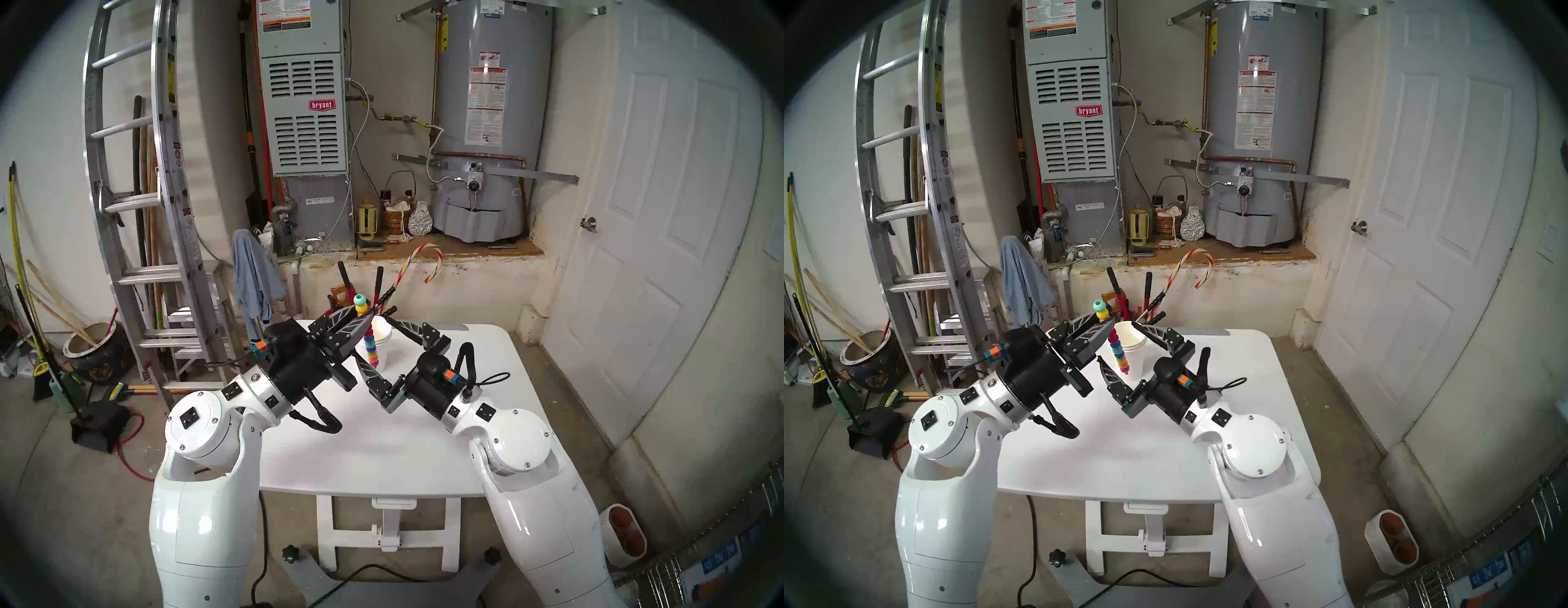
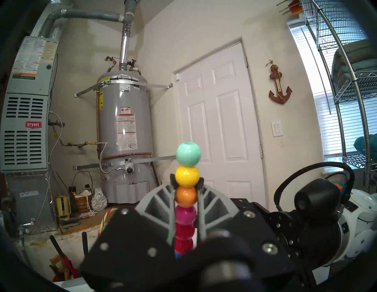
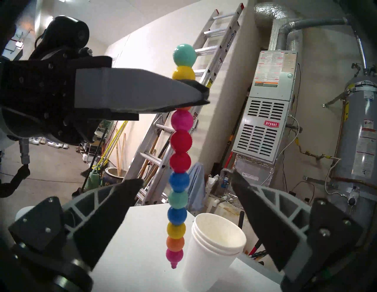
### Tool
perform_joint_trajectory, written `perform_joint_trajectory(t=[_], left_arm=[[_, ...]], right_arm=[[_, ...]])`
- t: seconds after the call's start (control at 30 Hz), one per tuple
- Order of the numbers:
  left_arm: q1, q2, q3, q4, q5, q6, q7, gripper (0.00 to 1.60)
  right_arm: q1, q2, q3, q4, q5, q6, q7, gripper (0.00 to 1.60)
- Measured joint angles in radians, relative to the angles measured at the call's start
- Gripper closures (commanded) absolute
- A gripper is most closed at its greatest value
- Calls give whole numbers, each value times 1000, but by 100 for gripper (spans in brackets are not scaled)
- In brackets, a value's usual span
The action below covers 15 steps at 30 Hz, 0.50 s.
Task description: Switch the marker to another color
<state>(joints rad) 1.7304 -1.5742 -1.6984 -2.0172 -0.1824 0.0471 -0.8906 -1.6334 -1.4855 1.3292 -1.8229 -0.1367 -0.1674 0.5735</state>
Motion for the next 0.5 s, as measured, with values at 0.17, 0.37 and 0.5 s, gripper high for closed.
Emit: perform_joint_trajectory(t=[0.17,0.37,0.5], left_arm=[[3,-2,0,-1,0,0,-5,160],[6,-4,0,-2,1,0,-8,160],[7,-5,-1,-2,1,0,-9,160]], right_arm=[[8,-4,-5,7,1,8,0,96],[15,-8,-10,13,1,22,-2,97],[19,-9,-12,15,1,27,-4,131]])
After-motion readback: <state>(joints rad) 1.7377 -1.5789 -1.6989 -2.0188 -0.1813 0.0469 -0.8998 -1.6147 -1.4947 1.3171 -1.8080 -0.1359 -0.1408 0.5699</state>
